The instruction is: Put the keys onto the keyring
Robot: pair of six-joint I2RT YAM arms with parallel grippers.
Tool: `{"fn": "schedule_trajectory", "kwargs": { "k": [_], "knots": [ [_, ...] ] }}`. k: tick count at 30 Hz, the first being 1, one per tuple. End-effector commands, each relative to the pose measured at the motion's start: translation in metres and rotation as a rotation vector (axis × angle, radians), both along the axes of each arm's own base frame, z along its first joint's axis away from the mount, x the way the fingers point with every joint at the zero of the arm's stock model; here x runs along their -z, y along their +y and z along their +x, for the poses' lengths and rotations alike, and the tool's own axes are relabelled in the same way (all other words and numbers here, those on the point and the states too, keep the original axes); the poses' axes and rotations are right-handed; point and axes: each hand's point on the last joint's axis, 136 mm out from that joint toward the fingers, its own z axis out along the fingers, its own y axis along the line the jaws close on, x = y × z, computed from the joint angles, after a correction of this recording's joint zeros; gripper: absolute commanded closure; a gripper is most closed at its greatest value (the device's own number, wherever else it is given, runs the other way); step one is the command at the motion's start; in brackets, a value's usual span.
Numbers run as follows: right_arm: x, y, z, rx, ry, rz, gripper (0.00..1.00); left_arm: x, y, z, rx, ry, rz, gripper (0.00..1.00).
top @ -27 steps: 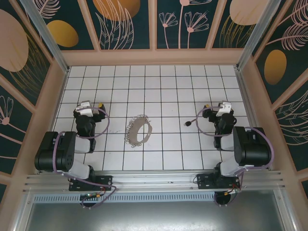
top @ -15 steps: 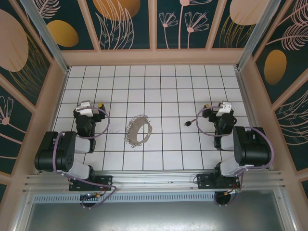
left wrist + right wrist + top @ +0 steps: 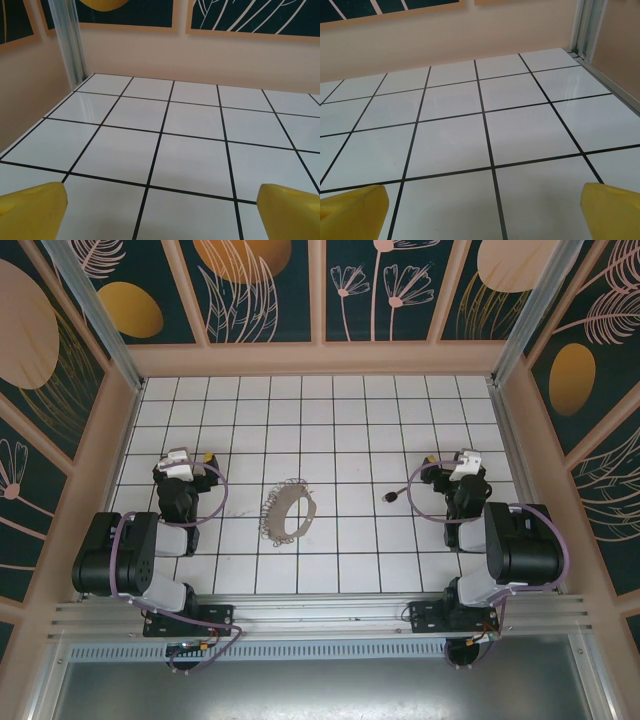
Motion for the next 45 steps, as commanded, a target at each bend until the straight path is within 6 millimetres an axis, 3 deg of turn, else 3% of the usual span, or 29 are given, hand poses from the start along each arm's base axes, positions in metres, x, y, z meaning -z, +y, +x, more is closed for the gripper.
{"fn": "schedule_trajectory", "kwargs": {
  "k": [1,9,10,12,14,17,22,27,31,38,45],
  "knots": [
    [-0.024,-0.003,0.005,0.024,-0.071,0.021,0.01,-0.018,-0.004,0.009,0.012,-0.024,0.009,0.03],
    [-0.054,-0.021,0.007,0.146,-0.023,0.093,0.01,-0.037,0.006,0.028,-0.059,0.093,-0.063,0.05],
    [-0.06,-0.024,0.008,0.171,-0.022,0.123,0.01,-0.045,0.003,0.036,-0.053,0.11,-0.086,0.06],
    [-0.065,-0.042,0.006,0.283,-0.006,0.24,0.01,-0.04,-0.004,0.049,-0.034,0.239,-0.16,0.12],
    [-0.068,-0.046,0.007,0.28,0.015,0.359,0.01,-0.036,-0.023,0.059,0.045,0.34,-0.216,0.21],
    [-0.069,-0.03,0.011,0.183,0.064,0.435,0.01,-0.04,-0.062,0.058,0.185,0.4,-0.287,0.22],
    [-0.065,0.023,0.008,-0.042,0.171,0.469,0.12,-0.056,-0.145,0.036,0.447,0.44,-0.348,0.18],
    [-0.052,0.067,-0.009,-0.167,0.272,0.465,0.17,-0.045,-0.204,0.005,0.603,0.532,-0.322,0.22],
    [-0.043,0.098,-0.025,-0.247,0.314,0.503,0.18,-0.023,-0.225,-0.013,0.612,0.602,-0.254,0.27],
    [-0.025,0.124,-0.039,-0.288,0.373,0.544,0.16,0.025,-0.253,-0.044,0.636,0.732,-0.108,0.45],
    [-0.014,0.142,-0.043,-0.368,0.418,0.612,0.2,0.037,-0.271,-0.056,0.675,0.732,-0.057,0.58]
  ]
}}
